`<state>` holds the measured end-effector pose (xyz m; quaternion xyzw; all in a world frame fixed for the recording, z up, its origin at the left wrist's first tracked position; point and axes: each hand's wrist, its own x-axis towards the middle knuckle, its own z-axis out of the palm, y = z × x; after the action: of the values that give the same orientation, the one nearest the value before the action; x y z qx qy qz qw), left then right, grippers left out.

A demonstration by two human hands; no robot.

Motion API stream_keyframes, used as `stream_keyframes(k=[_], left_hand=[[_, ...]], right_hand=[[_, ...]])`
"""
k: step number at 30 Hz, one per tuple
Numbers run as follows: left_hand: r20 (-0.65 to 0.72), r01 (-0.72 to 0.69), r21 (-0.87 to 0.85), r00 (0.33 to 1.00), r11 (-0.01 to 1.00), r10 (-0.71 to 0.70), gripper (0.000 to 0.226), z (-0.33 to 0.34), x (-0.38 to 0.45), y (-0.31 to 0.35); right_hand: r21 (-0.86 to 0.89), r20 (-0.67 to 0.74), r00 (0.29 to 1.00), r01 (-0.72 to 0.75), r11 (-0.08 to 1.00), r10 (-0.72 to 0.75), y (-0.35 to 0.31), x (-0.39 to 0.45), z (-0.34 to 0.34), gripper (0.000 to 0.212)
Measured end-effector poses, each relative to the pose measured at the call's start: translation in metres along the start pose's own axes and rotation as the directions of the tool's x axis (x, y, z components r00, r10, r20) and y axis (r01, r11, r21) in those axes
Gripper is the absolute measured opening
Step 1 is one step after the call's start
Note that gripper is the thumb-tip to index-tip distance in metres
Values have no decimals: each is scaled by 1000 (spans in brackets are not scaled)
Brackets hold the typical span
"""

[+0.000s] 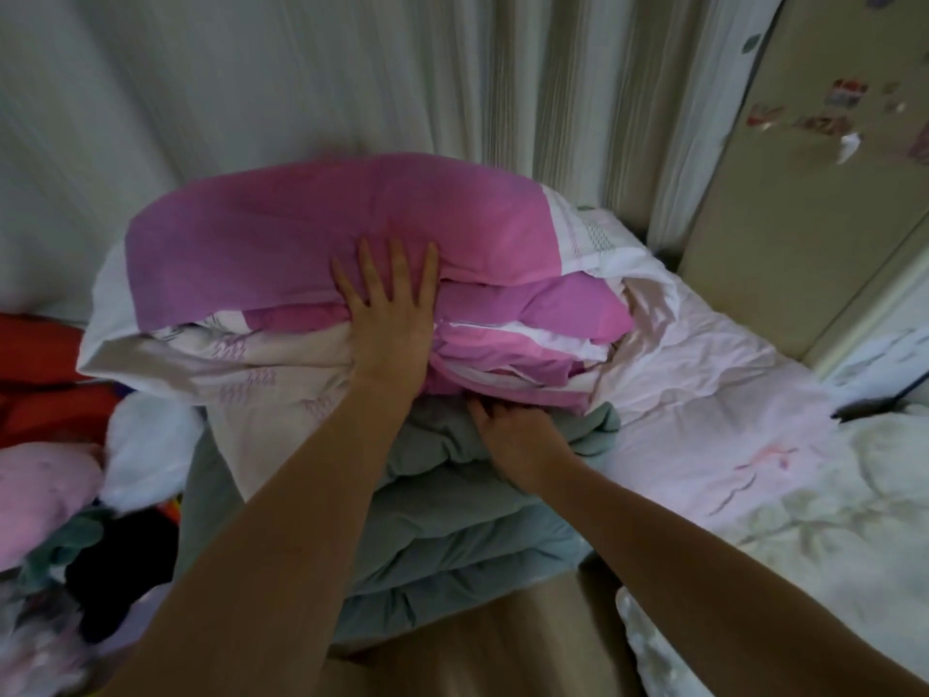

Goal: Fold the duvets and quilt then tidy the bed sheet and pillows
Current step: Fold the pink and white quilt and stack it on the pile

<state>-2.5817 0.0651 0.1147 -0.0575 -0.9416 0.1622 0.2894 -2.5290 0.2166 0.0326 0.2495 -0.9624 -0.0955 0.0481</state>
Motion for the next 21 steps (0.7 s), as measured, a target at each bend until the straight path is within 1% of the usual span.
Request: stream_keyframes(k=[1, 2, 3, 4, 5, 6, 7, 9, 10, 11, 12, 13, 14, 15, 16, 17, 18, 19, 20, 21], left_hand=[[-10, -3, -3, 1000, 1000, 3, 60, 3, -1, -1], [-19, -9, -6, 1000, 1000, 9, 62, 6, -1, -2], [-25, -14, -19, 1000, 1000, 14, 65, 6, -3, -3], [-26, -12, -22, 1000, 1000, 11, 66, 5, -1, -4], [-26, -11, -36, 1000, 999, 10, 65, 2, 1, -4], [-30, -8, -40, 1000, 999, 7, 65, 1, 5, -5], [-28, -13, -35, 1000, 999, 12, 64, 3, 4, -5], [-29, -20, -6, 999, 1000, 19, 63, 7, -4, -1], [-32, -38, -2, 999, 999, 38, 62, 7, -11, 3], [-14, -67, -1, 998, 998, 67, 66, 5, -24, 4], [4, -98, 8, 995, 995, 98, 72, 8, -35, 6], [39, -129, 11, 991, 992, 129, 80, 10, -45, 5], [31, -168, 19, 985, 986, 167, 82, 10, -54, 4], [-4, -199, 40, 980, 979, 199, 79, 5, -60, 0], [-55, -222, 64, 973, 973, 226, 76, 0, -65, -5], [-56, -240, 81, 968, 967, 245, 82, -8, -72, -10], [-23, -273, 82, 961, 958, 276, 96, -15, -84, -15], [32, -313, 82, 950, 946, 311, 108, -20, -99, -21], [65, -348, 76, 937, 934, 344, 114, -22, -121, -26], [80, -371, 71, 928, 926, 365, 113, -25, -143, -30]], right_hand=[[-57, 35, 999, 23, 998, -21, -6, 5, -12, 51], [-12, 77, 995, 65, 998, -64, -9, 7, -24, 34], [26, 121, 986, 115, 993, -118, -17, 2, -18, 29], [77, 162, 976, 134, 988, -145, -27, -7, -12, 31], [119, 173, 973, 133, 984, -152, -42, -22, -7, 31], [137, 186, 973, 116, 984, -140, -57, -38, -5, 32], [153, 228, 964, 105, 983, -138, -73, -52, -5, 32], [166, 367, 906, 157, 974, -208, -82, -55, -4, 28], [161, 404, 881, 197, 967, -247, -79, -49, -6, 29], [167, 383, 885, 217, 962, -266, -75, -48, -14, 28], [145, 301, 909, 255, 956, -289, -63, -46, -28, 23], [99, 75, 951, 293, 951, -301, -53, -46, -33, 15], [69, -163, 946, 294, 953, -280, -41, -49, -38, 9], [83, -364, 907, 258, 963, -211, -27, -49, -39, 13], [94, -489, 862, 202, 975, -131, -14, -47, -41, 30], [83, -500, 864, 117, 990, -60, -2, -43, -45, 59], [71, -448, 894, 42, 997, -6, 6, -41, -50, 88], [40, -399, 917, -7, 999, 22, 9, -38, -53, 107], [-8, -342, 939, -28, 1000, 24, 3, -35, -50, 116], [-61, -304, 952, -47, 997, 26, -6, -31, -45, 119]])
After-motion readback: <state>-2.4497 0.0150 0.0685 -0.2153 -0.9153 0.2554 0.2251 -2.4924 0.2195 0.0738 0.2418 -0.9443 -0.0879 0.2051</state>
